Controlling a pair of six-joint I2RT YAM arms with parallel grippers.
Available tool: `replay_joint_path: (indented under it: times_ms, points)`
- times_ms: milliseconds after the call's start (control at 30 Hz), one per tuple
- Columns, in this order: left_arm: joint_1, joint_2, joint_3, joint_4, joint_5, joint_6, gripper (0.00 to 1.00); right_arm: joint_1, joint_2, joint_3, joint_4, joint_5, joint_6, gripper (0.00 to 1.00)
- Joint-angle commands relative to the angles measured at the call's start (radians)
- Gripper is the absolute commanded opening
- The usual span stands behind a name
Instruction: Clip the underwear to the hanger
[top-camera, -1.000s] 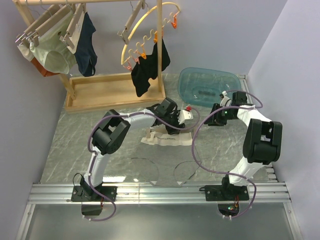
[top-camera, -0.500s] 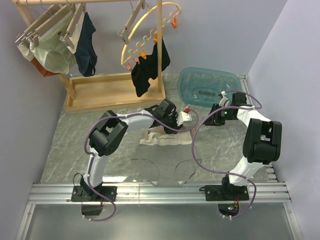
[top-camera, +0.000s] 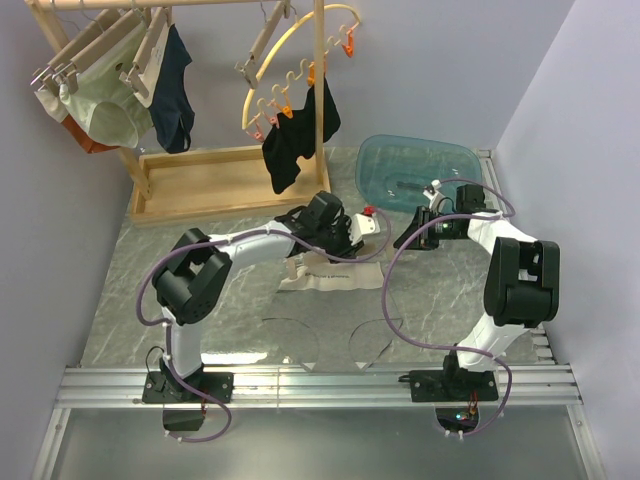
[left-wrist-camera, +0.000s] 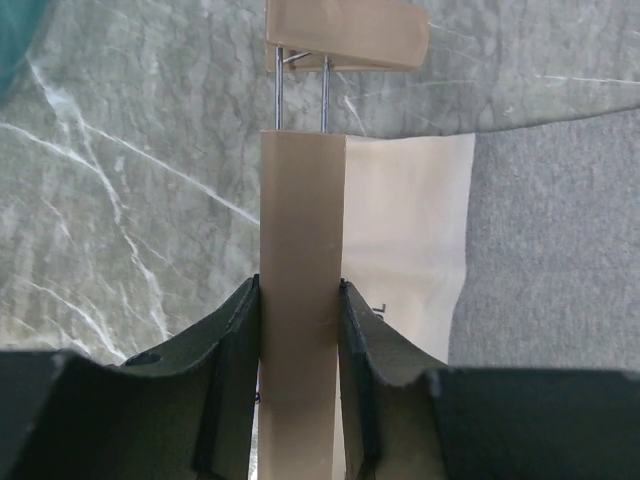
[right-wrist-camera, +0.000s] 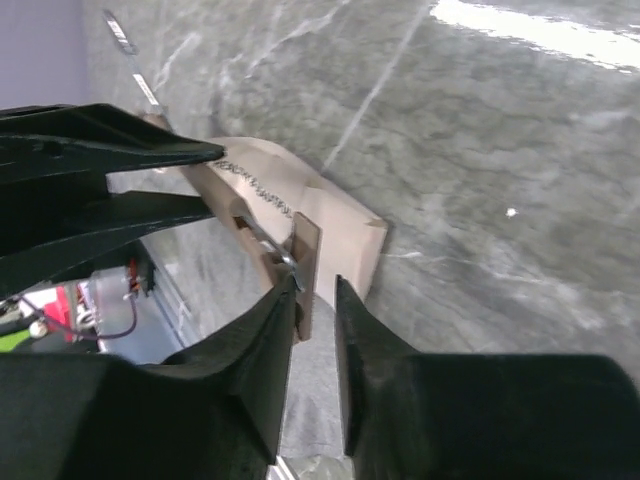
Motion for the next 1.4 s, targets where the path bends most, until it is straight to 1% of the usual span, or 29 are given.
replay_joint_path:
  times_ms: [0, 100, 200, 467, 600, 733, 767, 867, 1033, 1133, 1200, 1233, 1333, 1367]
  points:
    - [-0.005, -0.062, -0.025, 0.052, 0.030, -0.027, 0.14, 0.008, 0.005, 0.009, 0.006, -0.074, -0.038, 0.29]
    - [-0.005, -0.072, -0.031, 0.058, 0.037, -0.035, 0.14, 0.009, -0.003, 0.011, -0.005, -0.097, -0.047, 0.26]
    - [-0.005, -0.078, -0.033, 0.061, 0.040, -0.037, 0.14, 0.009, 0.000, 0.008, -0.005, -0.111, -0.053, 0.20]
    - [-0.005, -0.095, -0.042, 0.072, 0.064, -0.053, 0.13, 0.014, 0.025, 0.020, -0.032, -0.143, -0.075, 0.19]
    - [-0.005, -0.104, -0.049, 0.081, 0.081, -0.060, 0.13, 0.014, 0.026, 0.014, -0.019, -0.169, -0.056, 0.18]
    - [-0.005, -0.110, -0.048, 0.078, 0.092, -0.066, 0.13, 0.014, 0.031, 0.012, 0.006, -0.172, -0.029, 0.21]
    - [-0.003, -0.113, -0.048, 0.078, 0.093, -0.066, 0.13, 0.012, 0.031, 0.006, 0.020, -0.169, -0.023, 0.24]
    - [-0.005, -0.119, -0.051, 0.075, 0.095, -0.064, 0.13, 0.014, 0.031, 0.004, 0.032, -0.158, -0.010, 0.29]
    - [-0.003, -0.124, -0.054, 0.073, 0.107, -0.069, 0.13, 0.012, 0.040, 0.003, 0.046, -0.180, 0.004, 0.29]
    - [-0.005, -0.122, -0.054, 0.077, 0.113, -0.070, 0.14, 0.012, 0.048, 0.006, 0.046, -0.226, 0.002, 0.27]
    - [-0.003, -0.121, -0.053, 0.078, 0.112, -0.073, 0.15, 0.012, 0.055, 0.003, 0.044, -0.243, -0.003, 0.21]
    - [-0.003, -0.118, -0.050, 0.077, 0.112, -0.075, 0.15, 0.011, 0.055, -0.003, 0.047, -0.261, -0.001, 0.15]
    - [0.000, -0.118, -0.048, 0.081, 0.112, -0.084, 0.19, 0.012, 0.060, -0.009, 0.050, -0.287, -0.009, 0.09]
    - [0.001, -0.116, -0.046, 0.078, 0.112, -0.086, 0.21, 0.012, 0.064, 0.000, 0.029, -0.302, -0.030, 0.05]
